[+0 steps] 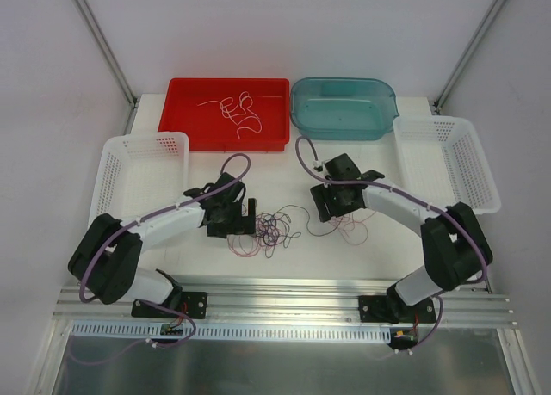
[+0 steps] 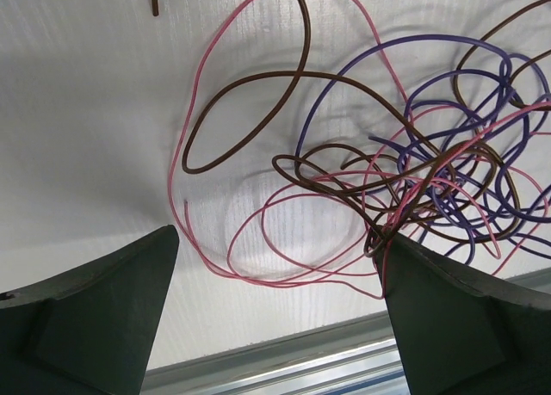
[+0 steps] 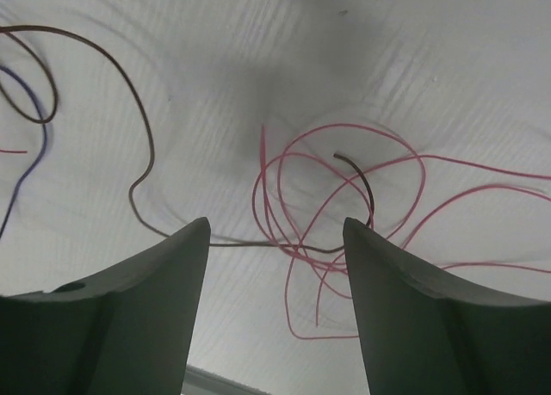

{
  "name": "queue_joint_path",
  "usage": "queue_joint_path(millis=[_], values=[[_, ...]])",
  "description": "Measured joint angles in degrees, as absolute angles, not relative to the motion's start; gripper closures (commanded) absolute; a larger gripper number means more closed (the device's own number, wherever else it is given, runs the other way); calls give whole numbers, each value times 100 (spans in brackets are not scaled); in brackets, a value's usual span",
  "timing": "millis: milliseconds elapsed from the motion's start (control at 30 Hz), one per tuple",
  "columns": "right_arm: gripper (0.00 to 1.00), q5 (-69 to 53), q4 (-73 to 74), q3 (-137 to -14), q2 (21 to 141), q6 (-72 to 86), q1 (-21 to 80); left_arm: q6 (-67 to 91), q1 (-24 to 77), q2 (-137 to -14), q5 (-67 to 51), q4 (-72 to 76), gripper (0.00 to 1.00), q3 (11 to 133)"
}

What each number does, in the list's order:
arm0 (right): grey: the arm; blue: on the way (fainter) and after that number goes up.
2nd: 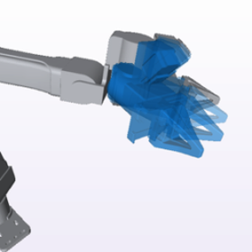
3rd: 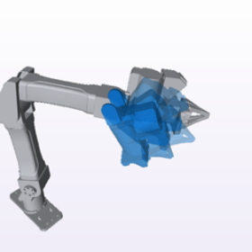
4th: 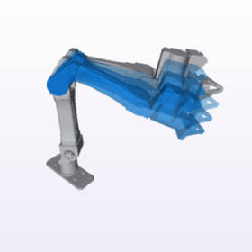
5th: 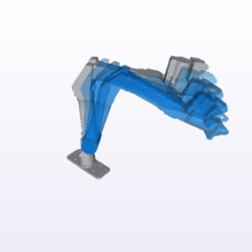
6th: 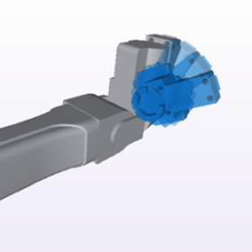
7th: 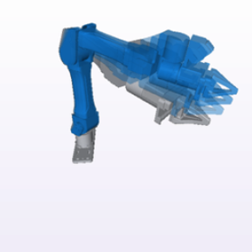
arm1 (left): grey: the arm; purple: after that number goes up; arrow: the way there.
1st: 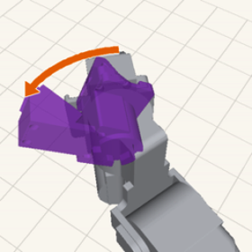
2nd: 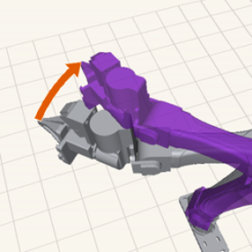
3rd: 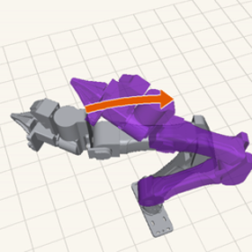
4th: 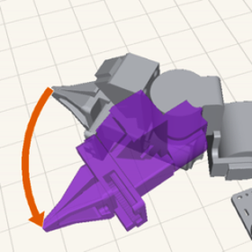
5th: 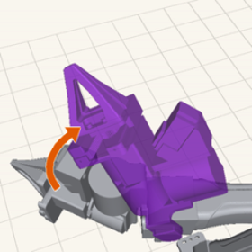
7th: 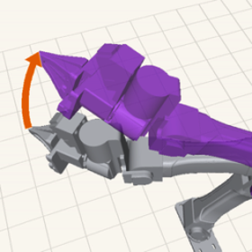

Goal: Untangle the cables

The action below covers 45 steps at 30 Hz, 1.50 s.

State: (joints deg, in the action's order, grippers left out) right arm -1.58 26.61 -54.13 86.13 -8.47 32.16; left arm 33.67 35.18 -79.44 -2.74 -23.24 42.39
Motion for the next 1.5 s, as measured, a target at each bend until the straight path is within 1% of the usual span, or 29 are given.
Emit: queue_joint_path(millis=[100,167,200,233,267,300,333,367,400,433,600,733,900,1067,1167,1500], values=[[37,-132,2591,-5457,9083,-1020,3256,3365,3518,-8031,-272,-2324,2,4239],[40,-128,2571,-5472,9297,-1090,3291,3365,3518,-8084,-266,-2324,2,4239],[45,-128,2556,-5474,9404,-1122,3301,3365,3518,-8106,-257,-2322,2,4239],[51,-78,2563,-5509,9478,-1168,3321,3363,3518,-8130,-246,-2324,2,4239],[59,-62,2550,-5544,9504,-1188,3328,3365,3518,-8145,-244,-2327,2,4248],[75,-34,2543,-5570,9535,-1214,3326,3363,3518,-8147,-242,-2318,2,4250],[83,21,2550,-5594,9559,-1273,3323,3363,3518,-8152,-242,-2311,2,4250],[89,78,2545,-5605,9570,-1275,3299,3363,3518,-8154,-242,-2309,2,4250],[97,132,2545,-5612,9577,-1267,3282,3363,3518,-8154,-242,-2309,2,4250],[99,185,2550,-5618,9577,-1286,3280,3363,3518,-8154,-242,-2307,2,4250],[99,543,2779,-5800,9489,-1328,3275,3363,3518,-8154,-239,-2303,2,4250],[99,873,3371,-6318,8772,-1448,3068,3363,3518,-8171,-237,-2296,2,4250],[99,1234,4007,-7937,7743,-1660,2655,3363,3518,-8204,-235,-2290,2,4259],[99,1406,4222,-9362,7024,-1822,2357,3361,3518,-8213,-239,-2290,2,4272],[99,1363,4300,-9865,6845,-1874,2268,3358,3518,-8208,-246,-2276,2,4276],[99,1299,4405,-10477,6917,-1900,1828,3315,3518,-8267,-250,-2252,2,4327]])
